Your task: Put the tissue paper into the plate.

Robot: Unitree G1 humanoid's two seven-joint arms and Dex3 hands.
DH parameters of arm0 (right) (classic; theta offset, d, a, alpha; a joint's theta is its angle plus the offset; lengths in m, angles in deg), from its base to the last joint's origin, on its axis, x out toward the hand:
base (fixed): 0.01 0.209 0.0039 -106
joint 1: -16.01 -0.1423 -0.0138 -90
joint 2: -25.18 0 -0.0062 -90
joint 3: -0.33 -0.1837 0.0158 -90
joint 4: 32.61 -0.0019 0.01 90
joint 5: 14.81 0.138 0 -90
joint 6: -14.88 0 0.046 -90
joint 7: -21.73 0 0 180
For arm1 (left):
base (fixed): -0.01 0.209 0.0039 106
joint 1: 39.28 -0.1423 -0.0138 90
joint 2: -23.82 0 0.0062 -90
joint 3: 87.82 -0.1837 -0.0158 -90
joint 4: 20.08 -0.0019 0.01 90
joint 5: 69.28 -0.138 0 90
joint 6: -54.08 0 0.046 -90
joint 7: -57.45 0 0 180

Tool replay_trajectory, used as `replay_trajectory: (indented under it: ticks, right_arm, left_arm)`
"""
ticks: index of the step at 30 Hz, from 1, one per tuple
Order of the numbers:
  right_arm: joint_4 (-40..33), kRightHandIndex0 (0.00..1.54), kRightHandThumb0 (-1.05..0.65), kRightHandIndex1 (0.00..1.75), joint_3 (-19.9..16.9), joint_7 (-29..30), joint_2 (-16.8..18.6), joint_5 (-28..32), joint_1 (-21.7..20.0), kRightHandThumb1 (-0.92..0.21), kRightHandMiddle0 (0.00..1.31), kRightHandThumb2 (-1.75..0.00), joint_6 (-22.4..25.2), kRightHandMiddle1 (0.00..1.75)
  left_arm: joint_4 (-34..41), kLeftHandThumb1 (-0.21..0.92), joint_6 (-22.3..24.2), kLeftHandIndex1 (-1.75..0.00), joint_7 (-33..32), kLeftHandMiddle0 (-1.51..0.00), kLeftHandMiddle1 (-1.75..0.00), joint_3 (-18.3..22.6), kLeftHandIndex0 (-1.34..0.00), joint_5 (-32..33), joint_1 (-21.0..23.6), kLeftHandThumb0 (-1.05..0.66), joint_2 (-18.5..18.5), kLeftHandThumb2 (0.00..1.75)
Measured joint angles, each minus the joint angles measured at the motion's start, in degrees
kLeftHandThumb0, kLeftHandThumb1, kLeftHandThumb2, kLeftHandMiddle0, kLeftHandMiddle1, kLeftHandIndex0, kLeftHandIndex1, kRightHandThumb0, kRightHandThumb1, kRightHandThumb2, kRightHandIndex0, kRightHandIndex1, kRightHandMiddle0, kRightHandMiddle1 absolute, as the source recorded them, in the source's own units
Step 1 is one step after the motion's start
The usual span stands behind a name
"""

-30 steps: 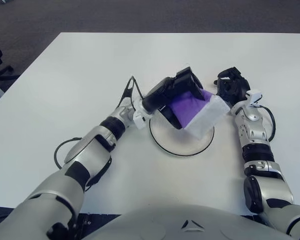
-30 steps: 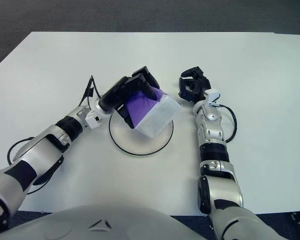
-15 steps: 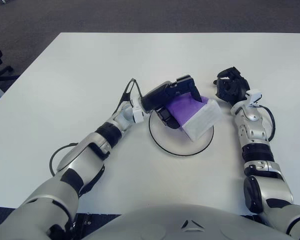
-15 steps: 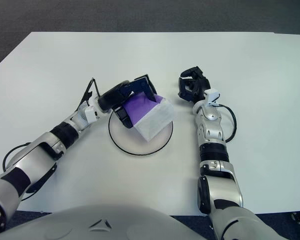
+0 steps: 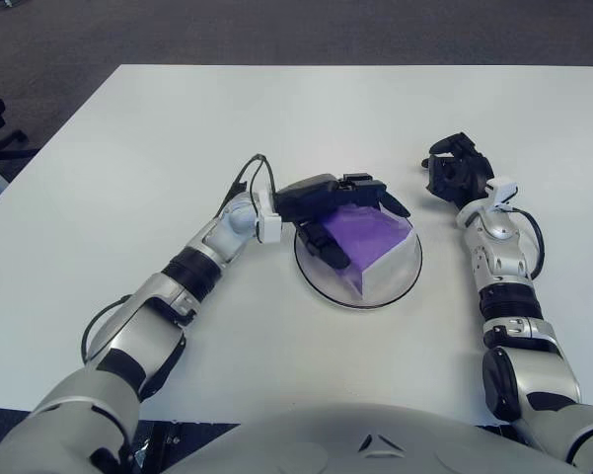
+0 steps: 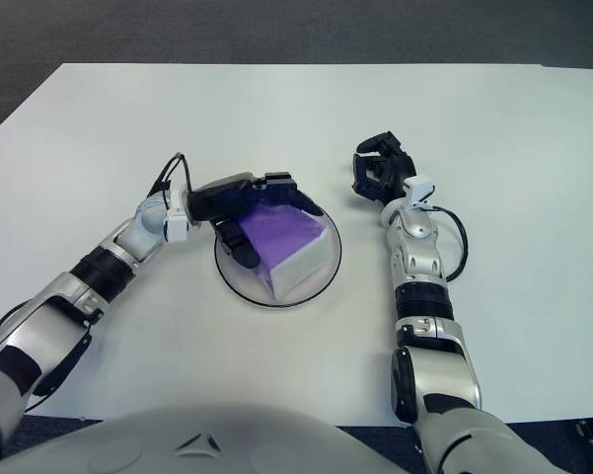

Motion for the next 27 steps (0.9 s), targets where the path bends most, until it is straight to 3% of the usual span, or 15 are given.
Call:
replay_trajectory:
  ticks: [3,6,13,27]
  right_arm:
    - [0.1,0.60,-0.01,1.49,0.0,-0.1,0.0,0.0,-0.2,-0.52,0.28,-1.00,0.0,1.75]
    - [0.3,0.60,-0.01,1.49,0.1,-0.2,0.0,0.0,-0.3,-0.52,0.28,-1.00,0.0,1.75]
    - [0.4,0.60,-0.01,1.49,0.1,-0.5,-0.2,0.0,-0.3,-0.52,0.28,-1.00,0.0,1.75]
    - [1.1,0.60,-0.01,1.48,0.1,-0.6,-0.2,0.0,-0.8,-0.51,0.29,-1.00,0.0,1.75]
  left_arm:
    - [0.8,0.92,-1.4,-0.06,0.0,-0.49,-0.10,1.5,-0.30,-3.3,-0.1,-0.97,0.4,0.81]
    - [2.7,0.92,-2.3,-0.03,0.0,-0.43,-0.03,3.1,-0.28,-6.2,-0.1,-0.98,1.3,0.82]
    - [5.7,0.92,-2.8,0.00,0.0,-0.35,0.00,5.6,-0.22,-8.6,-0.4,-0.99,2.8,0.85]
    - [8.4,0.92,-1.8,0.00,1.0,-0.17,0.00,6.1,-0.16,-7.6,-2.6,-1.01,2.8,0.86]
